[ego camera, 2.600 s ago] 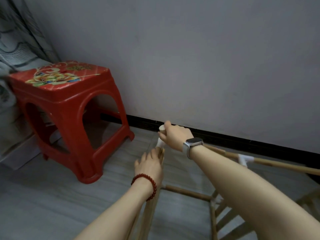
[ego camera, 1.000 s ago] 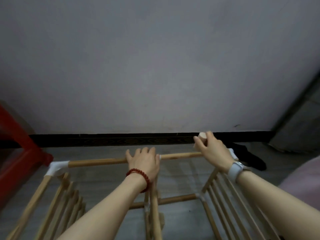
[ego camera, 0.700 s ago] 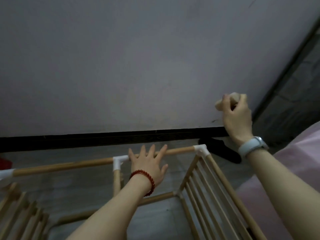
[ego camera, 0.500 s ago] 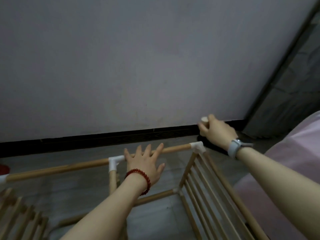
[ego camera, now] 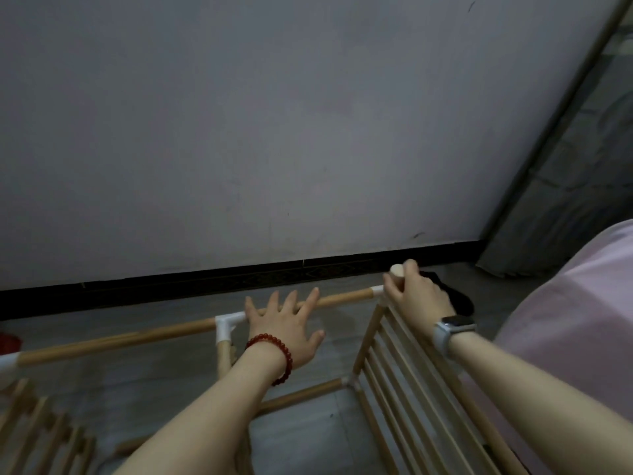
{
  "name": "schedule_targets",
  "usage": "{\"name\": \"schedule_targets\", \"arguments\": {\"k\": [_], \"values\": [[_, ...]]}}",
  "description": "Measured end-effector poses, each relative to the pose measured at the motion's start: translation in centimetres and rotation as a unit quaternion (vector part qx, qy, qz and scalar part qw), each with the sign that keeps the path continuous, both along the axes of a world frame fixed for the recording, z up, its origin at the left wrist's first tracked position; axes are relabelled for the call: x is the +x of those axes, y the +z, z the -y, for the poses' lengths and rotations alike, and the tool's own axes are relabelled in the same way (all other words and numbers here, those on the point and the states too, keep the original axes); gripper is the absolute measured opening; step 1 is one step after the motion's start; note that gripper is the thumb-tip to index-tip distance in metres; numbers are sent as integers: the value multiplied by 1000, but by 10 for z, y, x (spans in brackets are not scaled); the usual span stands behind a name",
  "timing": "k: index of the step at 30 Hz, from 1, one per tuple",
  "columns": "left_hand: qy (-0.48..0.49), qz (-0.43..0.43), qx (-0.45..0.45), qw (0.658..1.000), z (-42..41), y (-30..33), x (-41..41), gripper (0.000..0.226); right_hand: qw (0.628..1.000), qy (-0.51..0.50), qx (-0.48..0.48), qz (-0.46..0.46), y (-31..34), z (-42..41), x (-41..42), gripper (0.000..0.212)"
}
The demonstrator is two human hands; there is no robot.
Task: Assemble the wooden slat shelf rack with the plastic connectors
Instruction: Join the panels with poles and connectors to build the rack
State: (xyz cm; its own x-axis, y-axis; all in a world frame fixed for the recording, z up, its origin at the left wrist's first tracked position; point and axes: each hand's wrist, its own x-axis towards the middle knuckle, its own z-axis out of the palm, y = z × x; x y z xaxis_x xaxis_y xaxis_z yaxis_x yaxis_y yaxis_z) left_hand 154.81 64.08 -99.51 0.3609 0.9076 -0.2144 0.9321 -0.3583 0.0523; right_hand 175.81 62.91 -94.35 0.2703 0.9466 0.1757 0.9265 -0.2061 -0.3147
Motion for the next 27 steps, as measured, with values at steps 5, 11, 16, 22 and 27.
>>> {"name": "schedule_targets", "arguments": {"k": [5, 11, 16, 22, 27], "values": [[-21, 72, -21, 997, -7, 4, -12, 61, 997, 30, -56, 37, 15, -14, -1, 35], [64, 97, -27, 993, -11, 15, -88, 56, 986, 157, -48, 40, 7, -16, -62, 36], [88, 47, -62, 993, -9, 15, -151, 36, 961, 164, -142, -173, -15, -39, -112, 40], [111, 56, -16, 992, 7, 7, -158, 23, 961, 115, -136, -211, -20, -40, -122, 41], [102, 50, 57, 992, 29, 34, -161, 29, 960, 132, -95, -229, 8, -18, -128, 39]]}}
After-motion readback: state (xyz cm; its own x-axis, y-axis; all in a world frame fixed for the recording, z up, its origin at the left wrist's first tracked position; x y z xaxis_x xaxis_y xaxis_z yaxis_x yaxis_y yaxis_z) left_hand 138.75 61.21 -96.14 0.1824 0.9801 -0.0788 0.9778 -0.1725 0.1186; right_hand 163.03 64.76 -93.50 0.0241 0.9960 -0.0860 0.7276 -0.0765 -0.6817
